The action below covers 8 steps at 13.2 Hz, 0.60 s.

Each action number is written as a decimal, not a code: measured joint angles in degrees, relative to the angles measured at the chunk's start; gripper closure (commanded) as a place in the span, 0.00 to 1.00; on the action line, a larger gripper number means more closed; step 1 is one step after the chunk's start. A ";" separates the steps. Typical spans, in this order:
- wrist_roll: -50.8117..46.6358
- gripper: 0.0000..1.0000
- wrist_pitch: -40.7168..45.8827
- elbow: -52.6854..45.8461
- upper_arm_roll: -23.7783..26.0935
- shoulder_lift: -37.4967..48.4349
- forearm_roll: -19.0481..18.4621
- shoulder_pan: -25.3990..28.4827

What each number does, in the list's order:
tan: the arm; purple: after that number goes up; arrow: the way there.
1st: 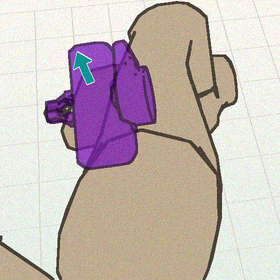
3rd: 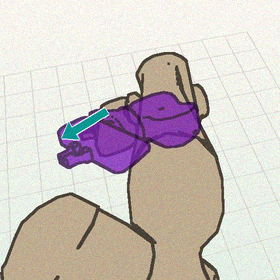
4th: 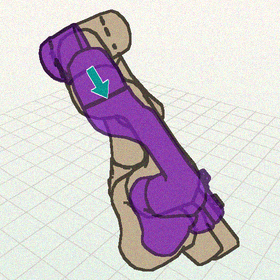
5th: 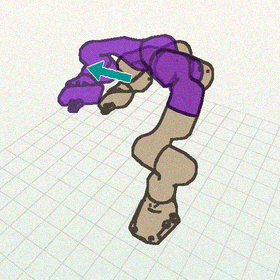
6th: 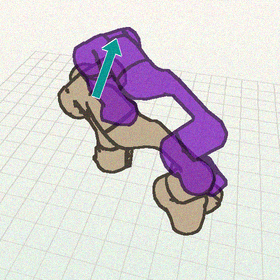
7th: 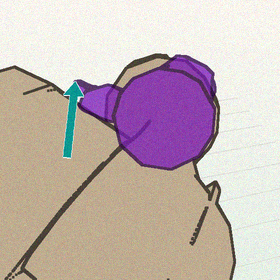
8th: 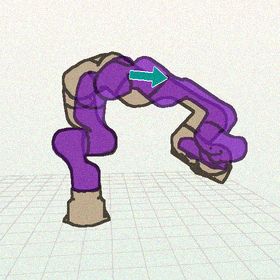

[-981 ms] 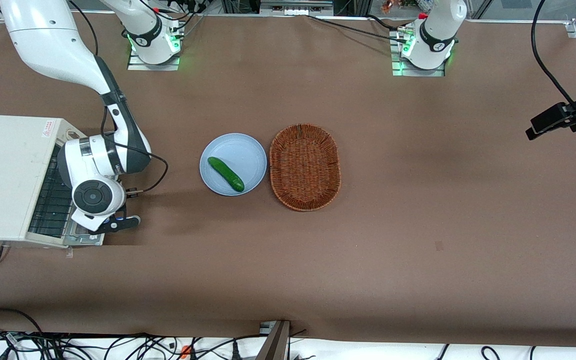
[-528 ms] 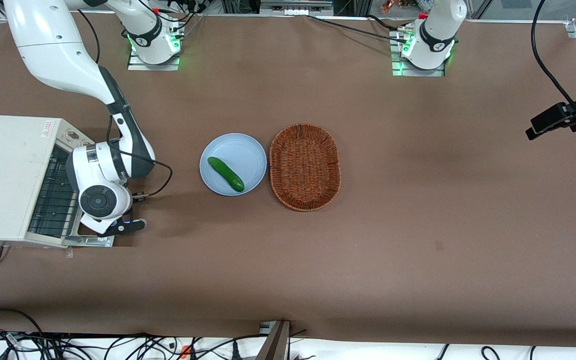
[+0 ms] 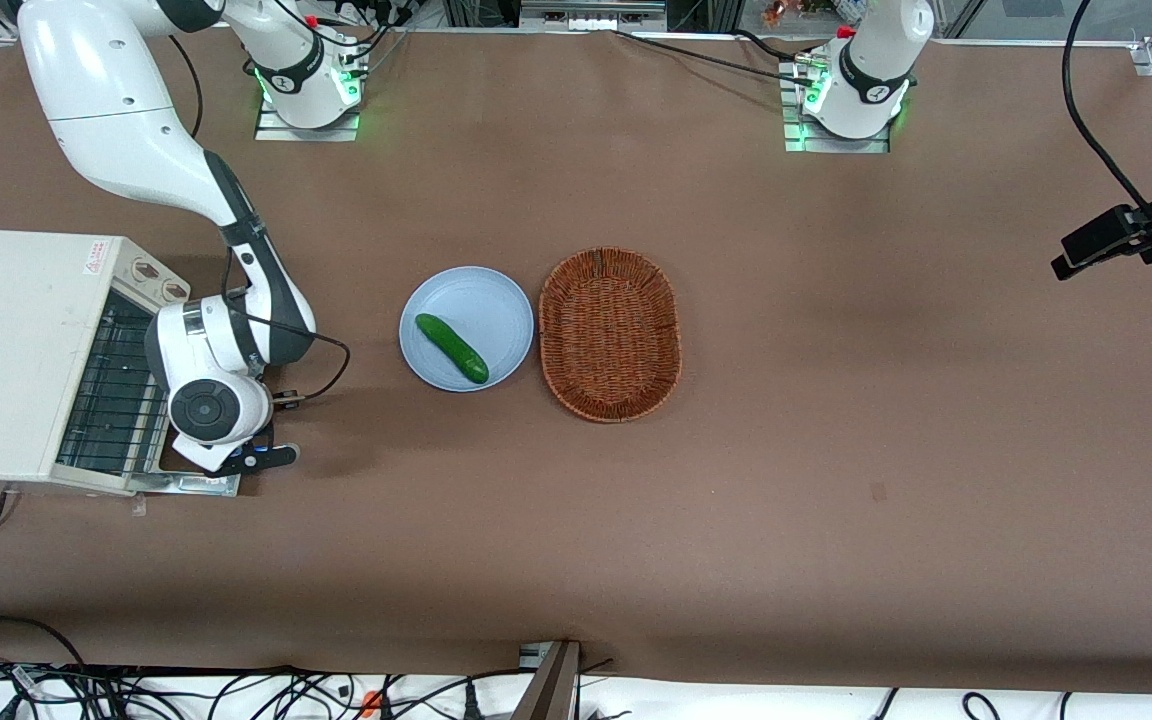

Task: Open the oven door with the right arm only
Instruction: 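Pull the handle outward and down with the right gripper, swinging the door open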

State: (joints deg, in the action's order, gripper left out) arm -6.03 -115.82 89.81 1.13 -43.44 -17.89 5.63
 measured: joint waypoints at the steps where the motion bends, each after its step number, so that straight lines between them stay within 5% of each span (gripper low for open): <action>1: -0.43 1.00 0.06 -0.25 -0.26 0.00 1.55 -0.20; 8: -5.98 1.00 6.41 -3.09 -1.58 -0.01 4.22 2.66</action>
State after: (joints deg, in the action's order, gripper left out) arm -12.01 -109.41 86.72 -0.46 -43.46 -13.67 8.29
